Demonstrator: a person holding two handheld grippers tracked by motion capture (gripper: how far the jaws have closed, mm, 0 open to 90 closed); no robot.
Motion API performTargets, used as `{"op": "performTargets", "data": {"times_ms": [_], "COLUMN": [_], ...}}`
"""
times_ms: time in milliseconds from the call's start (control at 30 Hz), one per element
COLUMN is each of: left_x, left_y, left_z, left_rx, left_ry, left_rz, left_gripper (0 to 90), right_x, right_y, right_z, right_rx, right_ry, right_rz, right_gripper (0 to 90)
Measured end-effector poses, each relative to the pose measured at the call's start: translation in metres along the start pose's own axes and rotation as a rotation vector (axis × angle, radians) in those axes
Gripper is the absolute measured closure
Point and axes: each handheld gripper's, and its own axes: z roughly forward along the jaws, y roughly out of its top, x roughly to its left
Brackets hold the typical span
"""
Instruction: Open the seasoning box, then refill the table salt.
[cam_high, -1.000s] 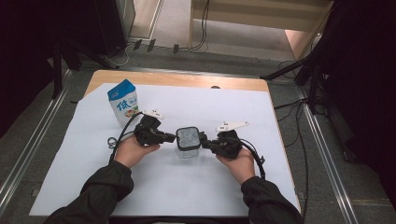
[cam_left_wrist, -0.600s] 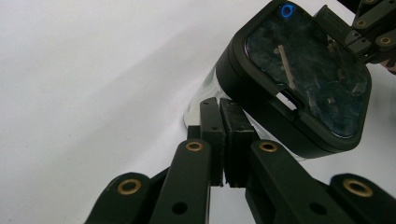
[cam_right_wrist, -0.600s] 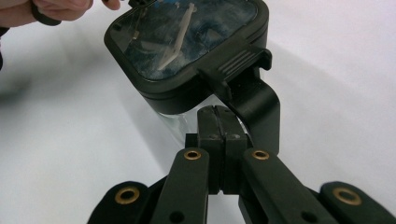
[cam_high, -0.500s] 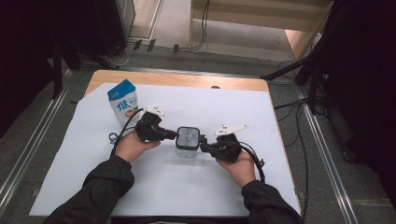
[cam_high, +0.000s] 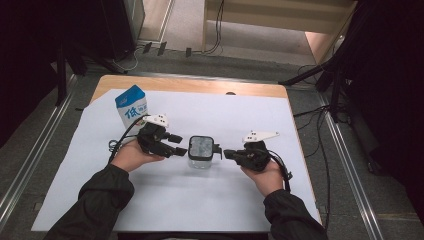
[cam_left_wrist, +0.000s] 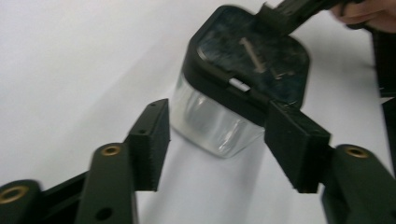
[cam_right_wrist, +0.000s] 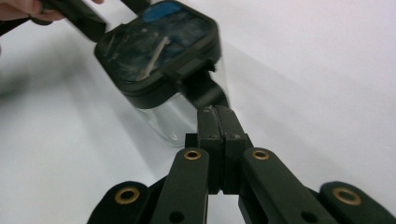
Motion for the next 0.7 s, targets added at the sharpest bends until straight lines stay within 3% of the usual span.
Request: {"op": "performTargets", "data": {"times_ms": [400, 700], "left_x": [-0.009, -0.012], "left_y": [0.005, 0.005], "left_z": [0.011, 0.026], "left_rx": [0.003, 0.030], "left_ry": [-0.017, 0.012], "left_rz": [-0.009, 0.020], "left_gripper": [13.7, 7.0], "right_x": [-0.004, -0.003], "right_y": [-0.002, -0.003], "right_z": [0.006, 0.010], "right_rx": [0.025, 0.040], "right_ry": [0.005, 0.006], "right_rz": [0.010, 0.011], "right_gripper": [90.0, 90.0]}}
